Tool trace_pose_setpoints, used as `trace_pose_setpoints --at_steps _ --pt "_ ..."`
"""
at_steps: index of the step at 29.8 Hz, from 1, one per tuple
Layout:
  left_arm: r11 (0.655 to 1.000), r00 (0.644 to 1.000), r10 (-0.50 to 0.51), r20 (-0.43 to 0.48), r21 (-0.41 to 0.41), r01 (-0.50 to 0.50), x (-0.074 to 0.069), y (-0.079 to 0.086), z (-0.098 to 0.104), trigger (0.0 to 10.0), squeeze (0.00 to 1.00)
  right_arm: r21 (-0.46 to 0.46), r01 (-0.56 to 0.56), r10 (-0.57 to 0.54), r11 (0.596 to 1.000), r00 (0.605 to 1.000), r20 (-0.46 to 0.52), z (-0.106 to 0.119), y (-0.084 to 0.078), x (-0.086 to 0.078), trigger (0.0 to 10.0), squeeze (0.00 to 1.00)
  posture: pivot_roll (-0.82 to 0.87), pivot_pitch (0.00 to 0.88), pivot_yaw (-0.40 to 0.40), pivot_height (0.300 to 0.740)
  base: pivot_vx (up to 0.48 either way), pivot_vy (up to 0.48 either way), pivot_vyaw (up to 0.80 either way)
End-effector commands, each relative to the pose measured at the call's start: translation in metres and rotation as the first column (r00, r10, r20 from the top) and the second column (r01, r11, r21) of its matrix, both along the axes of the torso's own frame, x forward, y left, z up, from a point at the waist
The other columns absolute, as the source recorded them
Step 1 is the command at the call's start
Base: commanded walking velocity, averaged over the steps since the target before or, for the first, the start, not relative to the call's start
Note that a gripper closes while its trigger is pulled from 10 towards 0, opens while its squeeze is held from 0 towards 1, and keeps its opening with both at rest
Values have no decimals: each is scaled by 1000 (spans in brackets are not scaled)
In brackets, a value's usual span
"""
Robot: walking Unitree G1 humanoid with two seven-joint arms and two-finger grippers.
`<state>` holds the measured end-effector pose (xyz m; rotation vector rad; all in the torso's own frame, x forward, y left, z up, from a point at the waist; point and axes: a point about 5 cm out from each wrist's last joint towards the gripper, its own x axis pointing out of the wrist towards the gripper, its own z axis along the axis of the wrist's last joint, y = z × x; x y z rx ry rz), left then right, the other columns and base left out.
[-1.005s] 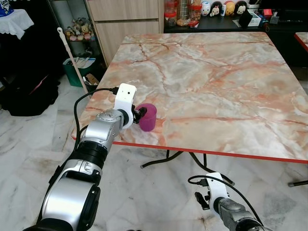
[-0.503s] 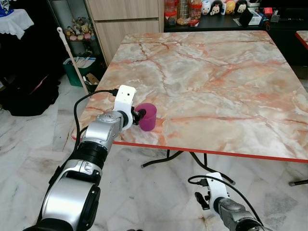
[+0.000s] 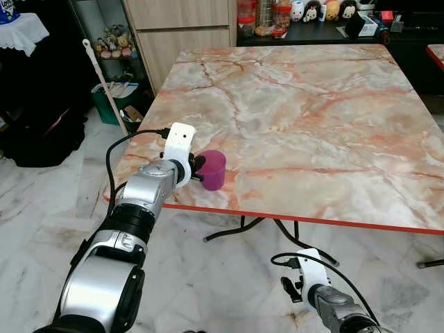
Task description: Setting the table
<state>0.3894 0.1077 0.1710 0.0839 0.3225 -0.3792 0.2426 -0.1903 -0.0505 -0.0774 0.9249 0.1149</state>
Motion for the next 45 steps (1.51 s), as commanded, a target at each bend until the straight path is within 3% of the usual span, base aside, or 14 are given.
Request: trace_pose_setpoints --at_steps 1,23,28,32,33,34,36,37,38,39,40,43,45 --pt "1000 1000 12 -1 23 -12 2 5 3 0 0 3 -7 7 1000 1000 -5 -1 4 0 10000 0 10 63 90 740 0 0 0" --pt "1000 1000 19 7 22 -19 1 9 1 0 0 2 -11 11 1000 1000 -8 -1 4 0 10000 0 10 63 90 740 0 0 0" --pt "986 982 146 116 -102 -134 4 31 19 0 0 2 -10 10 1000 1000 -7 -1 4 0 10000 0 10 63 86 740 0 0 0" --pt "970 961 195 198 -181 -159 3 44 33 0 0 2 -11 11 1000 1000 -7 0 4 0 10000 0 10 63 86 740 0 0 0" --pt "967 955 209 211 -192 -169 3 46 35 863 0 3 -11 11 1000 1000 -7 0 4 0 10000 0 10 63 86 740 0 0 0" --pt "949 932 281 228 -213 -233 2 59 37 10000 0 4 -9 10 1000 1000 -6 -1 4 0 10000 0 14 62 84 740 0 0 0" --pt "943 926 299 232 -218 -250 2 62 37 10000 0 4 -9 9 1000 1000 -6 -1 4 0 10000 0 14 62 84 740 0 0 0" --pt "919 895 371 246 -237 -316 0 77 38 10000 0 5 -8 8 1000 1000 -5 -1 4 0 10000 0 14 62 84 740 0 0 0" --pt "919 895 371 246 -237 -316 0 77 38 10000 0 5 -8 8 1000 1000 -5 -1 4 0 10000 0 14 62 84 740 0 0 0" --pt "894 857 438 272 -228 -385 -4 96 37 10000 0 6 -6 6 1000 1000 -4 -1 4 0 10000 0 15 62 84 740 0 0 0" --pt "888 844 455 284 -218 -405 -6 102 37 10000 0 6 -6 6 1000 1000 -4 -1 4 0 10000 0 15 62 84 740 0 0 0" --pt "883 834 466 296 -211 -418 -7 106 37 10000 0 7 -6 6 1000 1000 -4 -1 5 0 10000 0 15 62 84 740 0 0 0" --pt "816 744 570 349 -132 -563 -19 145 33 10000 0 7 -6 6 1000 1000 -4 -1 5 0 10000 0 15 62 84 740 0 0 0"
